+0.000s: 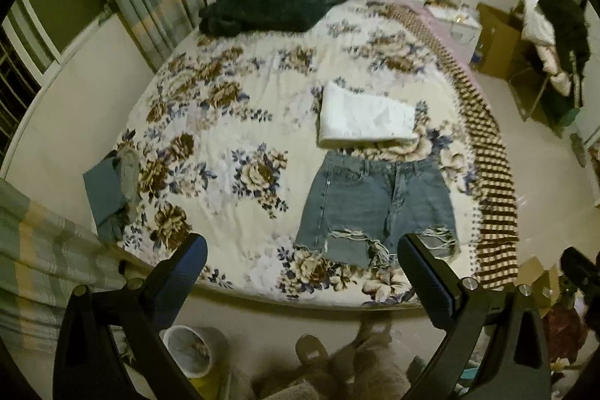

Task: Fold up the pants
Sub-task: 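Lower both tools and grasp the frayed leg hems of the denim shorts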

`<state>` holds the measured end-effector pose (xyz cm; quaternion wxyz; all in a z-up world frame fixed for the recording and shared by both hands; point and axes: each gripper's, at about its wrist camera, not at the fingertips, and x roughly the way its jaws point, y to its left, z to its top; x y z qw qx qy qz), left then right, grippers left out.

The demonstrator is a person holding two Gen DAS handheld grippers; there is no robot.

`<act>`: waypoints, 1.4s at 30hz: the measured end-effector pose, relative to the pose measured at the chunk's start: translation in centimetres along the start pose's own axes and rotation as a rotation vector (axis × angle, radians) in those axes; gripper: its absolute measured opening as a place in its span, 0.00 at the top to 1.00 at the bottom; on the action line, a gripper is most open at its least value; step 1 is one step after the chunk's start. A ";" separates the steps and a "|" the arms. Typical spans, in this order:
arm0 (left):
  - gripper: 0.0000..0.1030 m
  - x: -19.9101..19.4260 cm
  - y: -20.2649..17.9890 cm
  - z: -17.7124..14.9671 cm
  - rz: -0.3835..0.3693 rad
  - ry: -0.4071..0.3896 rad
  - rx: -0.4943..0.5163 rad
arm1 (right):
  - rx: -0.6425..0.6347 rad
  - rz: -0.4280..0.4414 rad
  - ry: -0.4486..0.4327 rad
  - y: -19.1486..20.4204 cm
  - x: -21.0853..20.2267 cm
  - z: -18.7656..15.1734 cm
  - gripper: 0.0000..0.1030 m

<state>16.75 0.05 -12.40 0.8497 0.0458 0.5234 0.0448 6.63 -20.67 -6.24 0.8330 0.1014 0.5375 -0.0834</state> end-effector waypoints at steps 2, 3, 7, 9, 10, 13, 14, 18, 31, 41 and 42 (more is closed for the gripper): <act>0.00 2.5 -1.6 0.2 0.018 0.026 -0.007 | 0.020 0.016 0.042 -1.4 3.8 1.8 0.00; 0.00 3.9 -2.4 0.4 0.031 0.041 -0.015 | 0.028 0.031 0.056 -2.0 5.2 2.5 0.00; 0.00 9.8 -6.1 0.4 0.042 0.115 -0.078 | 0.046 0.118 0.142 -5.2 13.8 6.6 0.09; 0.00 12.9 -8.3 0.1 0.035 0.164 -0.113 | 0.018 0.144 0.191 -6.7 19.0 9.1 0.21; 0.00 15.0 -9.7 -0.3 0.029 0.194 -0.135 | -0.002 0.147 0.216 -7.4 21.6 10.1 0.31; 0.00 20.6 -13.5 -2.0 0.006 0.279 -0.199 | -0.079 0.170 0.290 -9.7 30.1 13.0 0.37; 0.00 23.1 -15.1 -2.9 -0.011 0.314 -0.232 | -0.098 0.175 0.310 -10.5 33.0 14.0 0.37; 0.00 30.6 -20.8 -6.2 -0.052 0.416 -0.313 | -0.095 0.219 0.407 -13.4 42.1 15.8 0.37; 0.14 42.6 -36.7 -12.1 -0.201 0.552 -0.209 | -0.169 0.282 0.576 -14.9 62.5 16.7 0.35; 0.95 41.7 -35.3 -11.2 -0.243 0.466 -0.303 | -0.169 0.421 0.583 -9.8 69.1 18.6 0.35; 0.96 41.6 -34.8 -11.0 -0.267 0.467 -0.317 | -0.162 0.429 0.579 -9.5 69.3 18.8 0.40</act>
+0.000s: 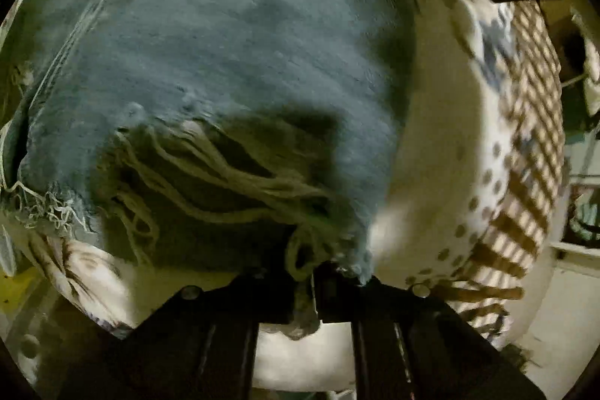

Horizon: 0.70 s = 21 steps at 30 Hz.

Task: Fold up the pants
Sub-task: 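Lower both tools and grasp the frayed leg hems of the denim shorts, then lift the hems with both grippers and fold them toward the waistband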

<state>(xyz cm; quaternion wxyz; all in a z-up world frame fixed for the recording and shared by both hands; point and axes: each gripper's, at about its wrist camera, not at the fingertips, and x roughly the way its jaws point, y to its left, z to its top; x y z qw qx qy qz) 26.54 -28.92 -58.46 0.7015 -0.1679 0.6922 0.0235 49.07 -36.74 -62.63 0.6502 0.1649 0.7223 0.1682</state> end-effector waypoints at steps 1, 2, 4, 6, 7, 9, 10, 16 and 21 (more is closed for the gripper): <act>0.97 -0.6 0.5 0.2 -0.024 -0.005 -0.012 | -0.002 0.016 -0.015 0.5 0.0 0.2 0.66; 0.97 -1.4 1.0 0.4 -0.037 -0.024 -0.020 | -0.015 0.027 -0.037 1.2 -0.2 0.4 0.76; 0.98 -3.4 1.6 0.9 -0.064 -0.054 -0.033 | -0.019 -0.003 -0.056 3.0 -0.8 0.1 0.81; 0.98 -6.3 2.5 1.5 -0.100 -0.079 -0.059 | -0.032 -0.034 -0.086 4.7 -1.8 -0.5 0.84; 0.98 -7.5 3.1 1.7 -0.117 -0.090 -0.070 | -0.039 -0.051 -0.097 5.8 -2.5 -0.8 0.85; 0.98 -10.2 5.0 2.2 -0.147 -0.126 -0.088 | -0.033 -0.067 -0.115 7.5 -3.9 -1.2 0.86; 0.98 -10.6 6.7 2.3 -0.158 -0.146 -0.091 | -0.030 -0.080 -0.126 8.8 -4.7 -1.5 0.86; 0.98 -15.8 14.9 3.5 -0.198 -0.249 -0.180 | -0.064 -0.128 -0.163 17.5 -8.7 -2.3 0.88; 0.98 -18.4 23.5 5.1 -0.177 -0.312 -0.309 | -0.148 -0.160 -0.133 28.3 -6.1 -1.3 0.88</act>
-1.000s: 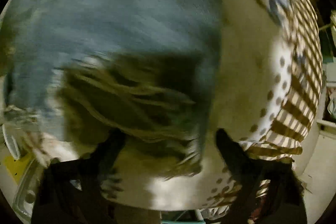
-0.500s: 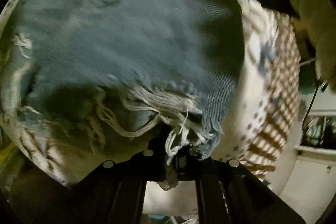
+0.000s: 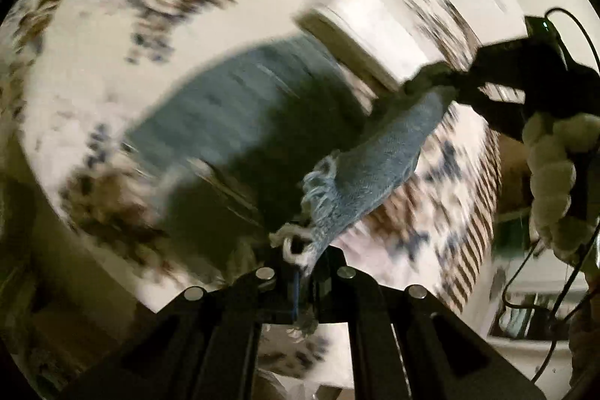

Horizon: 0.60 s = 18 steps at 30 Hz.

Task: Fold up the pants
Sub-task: 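Lift the hems with both grippers and fold them toward the waistband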

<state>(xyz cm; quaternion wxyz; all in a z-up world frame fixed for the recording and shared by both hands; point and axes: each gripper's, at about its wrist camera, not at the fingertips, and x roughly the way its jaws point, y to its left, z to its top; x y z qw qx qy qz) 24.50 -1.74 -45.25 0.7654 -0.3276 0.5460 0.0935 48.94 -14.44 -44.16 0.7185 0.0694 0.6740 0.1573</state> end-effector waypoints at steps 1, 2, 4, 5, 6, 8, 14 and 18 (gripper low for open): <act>0.98 -0.1 1.4 1.0 0.007 -0.010 -0.026 | -0.017 -0.009 0.005 2.0 0.8 0.4 0.88; 0.98 0.0 2.7 1.9 0.014 -0.020 -0.049 | -0.041 -0.019 0.012 4.6 1.7 0.9 0.88; 0.98 -0.3 5.7 3.6 0.032 -0.038 -0.078 | -0.084 -0.048 0.014 8.4 3.6 1.7 0.88; 0.98 -0.3 7.1 4.1 0.036 -0.043 -0.093 | -0.102 -0.064 0.013 10.2 4.5 2.1 0.88; 0.98 -0.4 8.7 5.0 0.040 -0.049 -0.110 | -0.116 -0.073 0.015 11.3 5.6 2.3 0.88; 0.98 0.3 10.6 6.3 0.062 -0.061 -0.125 | -0.141 -0.105 0.027 13.7 8.1 3.1 0.88; 0.95 3.8 15.3 7.8 0.071 -0.007 -0.198 | -0.196 -0.177 0.080 17.2 13.5 3.7 0.88; 0.90 4.3 17.5 7.1 0.073 -0.006 -0.304 | -0.219 -0.177 0.130 17.4 15.8 4.1 0.81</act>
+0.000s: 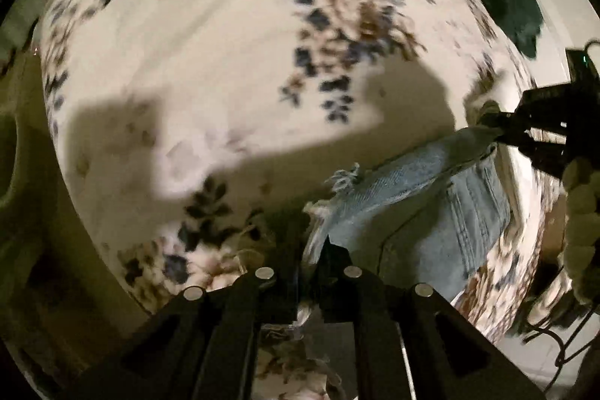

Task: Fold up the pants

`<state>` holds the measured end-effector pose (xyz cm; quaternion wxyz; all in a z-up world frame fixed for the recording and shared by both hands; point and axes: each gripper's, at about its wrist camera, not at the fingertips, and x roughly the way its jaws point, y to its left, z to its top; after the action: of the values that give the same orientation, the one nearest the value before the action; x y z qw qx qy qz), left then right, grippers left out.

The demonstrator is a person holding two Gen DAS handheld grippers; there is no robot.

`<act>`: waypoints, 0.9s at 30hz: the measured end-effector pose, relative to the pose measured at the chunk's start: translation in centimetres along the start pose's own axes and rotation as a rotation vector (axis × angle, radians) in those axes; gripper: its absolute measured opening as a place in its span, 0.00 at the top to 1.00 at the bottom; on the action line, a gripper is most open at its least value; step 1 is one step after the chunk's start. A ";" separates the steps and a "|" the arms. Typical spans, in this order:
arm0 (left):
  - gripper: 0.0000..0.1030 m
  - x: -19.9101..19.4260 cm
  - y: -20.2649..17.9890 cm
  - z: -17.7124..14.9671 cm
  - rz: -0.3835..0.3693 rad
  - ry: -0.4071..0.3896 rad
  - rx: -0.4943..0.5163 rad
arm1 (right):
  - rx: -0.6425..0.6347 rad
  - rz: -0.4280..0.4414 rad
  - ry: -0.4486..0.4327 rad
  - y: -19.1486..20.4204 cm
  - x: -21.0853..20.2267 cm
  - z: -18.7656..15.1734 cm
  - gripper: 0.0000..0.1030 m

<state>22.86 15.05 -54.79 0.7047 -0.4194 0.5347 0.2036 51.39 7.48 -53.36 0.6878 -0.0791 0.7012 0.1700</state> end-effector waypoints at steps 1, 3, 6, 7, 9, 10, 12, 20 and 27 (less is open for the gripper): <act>0.82 0.0 0.4 -0.1 0.011 -0.001 -0.020 | -0.001 0.014 0.009 0.0 0.3 0.3 0.74; 0.73 -0.3 1.3 -0.5 0.011 -0.010 -0.071 | 0.000 0.080 0.030 0.2 0.5 0.7 0.57; 0.53 -1.2 1.7 -0.9 0.015 -0.023 -0.113 | -0.033 0.138 0.028 0.0 -0.4 0.4 0.23; 0.44 -1.4 1.8 -1.1 0.008 -0.026 -0.123 | -0.052 0.150 0.021 -0.3 -1.0 0.0 0.20; 0.35 -2.3 1.8 -1.7 -0.008 -0.038 -0.152 | -0.079 0.151 0.016 -1.0 -1.8 -0.8 0.18; 0.34 -2.6 1.7 -2.1 -0.017 -0.050 -0.165 | -0.096 0.153 0.008 -1.7 -2.3 -1.4 0.13; 0.34 -3.1 1.3 -3.0 -0.043 -0.066 -0.190 | -0.105 0.160 -0.006 -3.1 -3.0 -2.4 0.08; 0.34 -1.8 -2.0 -10.1 -0.248 -0.089 -0.402 | -0.095 0.197 -0.016 -12.9 -3.7 -7.5 0.06; 0.34 2.6 -2.4 -18.2 -0.425 -0.072 -0.820 | -0.088 0.278 0.043 -18.4 -0.7 -10.3 0.06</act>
<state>14.93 -1.48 -57.72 0.5251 -0.7565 0.2874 0.2635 48.15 -13.28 -55.13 0.6382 -0.0149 0.7120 0.2924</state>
